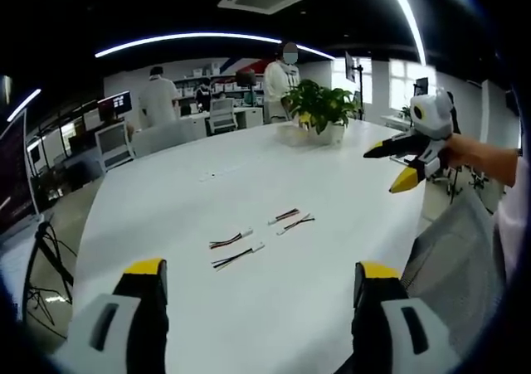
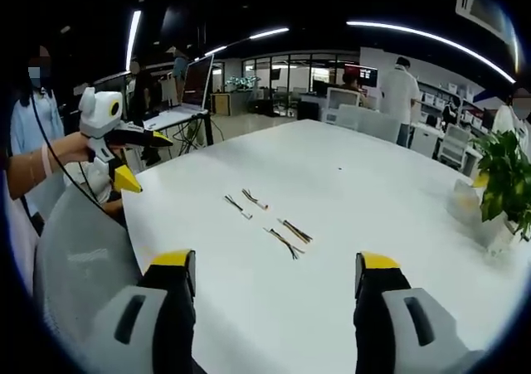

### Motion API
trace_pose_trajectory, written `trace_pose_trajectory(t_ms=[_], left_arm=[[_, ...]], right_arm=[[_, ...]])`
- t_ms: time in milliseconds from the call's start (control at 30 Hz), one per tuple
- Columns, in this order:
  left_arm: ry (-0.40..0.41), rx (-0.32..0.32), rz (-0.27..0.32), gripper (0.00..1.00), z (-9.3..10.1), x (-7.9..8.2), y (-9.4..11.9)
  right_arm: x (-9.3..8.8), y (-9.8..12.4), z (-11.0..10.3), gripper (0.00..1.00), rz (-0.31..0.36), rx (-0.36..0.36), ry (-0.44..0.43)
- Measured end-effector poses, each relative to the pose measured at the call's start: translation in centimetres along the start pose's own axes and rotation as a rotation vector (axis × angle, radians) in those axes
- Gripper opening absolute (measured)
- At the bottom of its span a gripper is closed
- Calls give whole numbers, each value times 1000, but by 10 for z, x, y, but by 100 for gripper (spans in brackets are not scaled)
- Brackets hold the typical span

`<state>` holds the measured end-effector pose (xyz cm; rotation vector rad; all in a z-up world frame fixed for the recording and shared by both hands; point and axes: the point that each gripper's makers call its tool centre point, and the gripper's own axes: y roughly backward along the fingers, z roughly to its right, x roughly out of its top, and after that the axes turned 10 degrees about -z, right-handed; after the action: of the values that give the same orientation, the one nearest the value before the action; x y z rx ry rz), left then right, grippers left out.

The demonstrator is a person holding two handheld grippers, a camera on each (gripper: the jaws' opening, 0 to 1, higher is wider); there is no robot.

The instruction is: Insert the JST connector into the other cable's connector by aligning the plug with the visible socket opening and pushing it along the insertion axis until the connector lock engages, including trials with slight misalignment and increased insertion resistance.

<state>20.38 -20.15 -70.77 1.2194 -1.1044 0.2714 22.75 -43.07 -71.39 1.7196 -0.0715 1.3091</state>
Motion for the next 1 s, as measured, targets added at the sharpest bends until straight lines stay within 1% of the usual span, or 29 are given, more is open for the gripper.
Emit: trace_pose_trajectory(t_ms=[133, 233, 367, 400, 700, 767, 900, 1000], left_arm=[[-7, -4, 0, 90, 0, 1, -4], [-7, -19, -23, 90, 1, -4, -11], [-4, -33, -30, 91, 3, -5, -16], [-3, -35, -31, 91, 3, -5, -17], [-13, -34, -23, 89, -3, 6, -25], [-18, -34, -29, 86, -5, 7, -27], [-20, -39, -35, 86, -7, 9, -32], [-31, -42, -36, 85, -9, 14, -34]], right_arm=[[2, -3, 0, 75, 2, 4, -4], [4, -6, 0, 75, 2, 14, -3], [8, -10, 0, 69, 8, 23, -1], [8, -11, 1, 69, 10, 24, 0], [15, -20, 4, 69, 16, 34, 16], [16, -21, 4, 69, 17, 37, 19], [19, -25, 6, 68, 15, 43, 24], [22, -25, 8, 66, 17, 44, 29]])
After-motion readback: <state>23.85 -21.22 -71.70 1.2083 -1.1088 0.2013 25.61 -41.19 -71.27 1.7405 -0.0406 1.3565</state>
